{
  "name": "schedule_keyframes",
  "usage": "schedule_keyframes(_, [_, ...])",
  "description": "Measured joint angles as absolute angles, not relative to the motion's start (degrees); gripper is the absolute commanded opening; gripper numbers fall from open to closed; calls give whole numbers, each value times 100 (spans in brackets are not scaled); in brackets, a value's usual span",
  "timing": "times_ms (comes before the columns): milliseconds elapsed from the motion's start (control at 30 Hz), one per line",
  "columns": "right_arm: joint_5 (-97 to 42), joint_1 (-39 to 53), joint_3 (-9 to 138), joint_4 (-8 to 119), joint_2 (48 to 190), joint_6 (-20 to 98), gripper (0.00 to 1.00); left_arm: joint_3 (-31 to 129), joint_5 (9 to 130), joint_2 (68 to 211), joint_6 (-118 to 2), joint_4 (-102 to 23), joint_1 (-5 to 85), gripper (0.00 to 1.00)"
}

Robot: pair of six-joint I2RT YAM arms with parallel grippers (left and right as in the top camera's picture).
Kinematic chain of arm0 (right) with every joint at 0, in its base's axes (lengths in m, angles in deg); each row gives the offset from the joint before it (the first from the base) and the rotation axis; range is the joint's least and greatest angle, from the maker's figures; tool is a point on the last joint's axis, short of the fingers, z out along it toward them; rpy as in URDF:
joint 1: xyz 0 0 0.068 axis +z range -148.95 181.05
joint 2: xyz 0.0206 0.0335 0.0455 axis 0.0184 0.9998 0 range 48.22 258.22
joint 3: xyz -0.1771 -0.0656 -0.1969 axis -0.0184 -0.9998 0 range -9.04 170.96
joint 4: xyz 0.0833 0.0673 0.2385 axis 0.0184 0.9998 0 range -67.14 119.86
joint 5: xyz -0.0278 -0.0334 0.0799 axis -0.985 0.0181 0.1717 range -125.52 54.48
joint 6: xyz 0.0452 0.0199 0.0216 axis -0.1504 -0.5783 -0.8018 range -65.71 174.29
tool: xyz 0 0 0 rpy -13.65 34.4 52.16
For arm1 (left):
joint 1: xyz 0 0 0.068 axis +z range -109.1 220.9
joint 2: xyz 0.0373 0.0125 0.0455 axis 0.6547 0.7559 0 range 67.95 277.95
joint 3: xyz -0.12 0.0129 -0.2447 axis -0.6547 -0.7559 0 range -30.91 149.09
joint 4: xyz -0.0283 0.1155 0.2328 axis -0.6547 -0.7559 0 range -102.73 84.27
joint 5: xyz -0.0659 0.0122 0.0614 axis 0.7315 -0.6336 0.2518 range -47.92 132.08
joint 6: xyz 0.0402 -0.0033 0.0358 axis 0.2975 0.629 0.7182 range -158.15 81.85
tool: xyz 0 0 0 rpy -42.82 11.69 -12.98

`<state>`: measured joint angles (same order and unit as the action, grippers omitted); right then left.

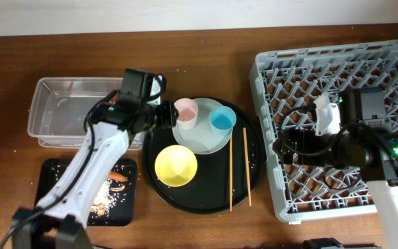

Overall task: Sort waste into correct bins and load items into the dishwasher rack
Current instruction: 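Grasp the pink cup with the left gripper and lift it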

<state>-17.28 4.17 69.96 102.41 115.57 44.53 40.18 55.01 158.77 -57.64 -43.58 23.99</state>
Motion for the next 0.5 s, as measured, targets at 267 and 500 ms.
schedule_keyframes(267, [-2008,417,6996,10260,11557,4466,100,4121,4800,16655,-6028,-3687,2262,42])
schedule_keyframes(500, [-2052,417,6998,10260,11557,4466,100,4121,4732,17055,-6050,-3584,2135,32])
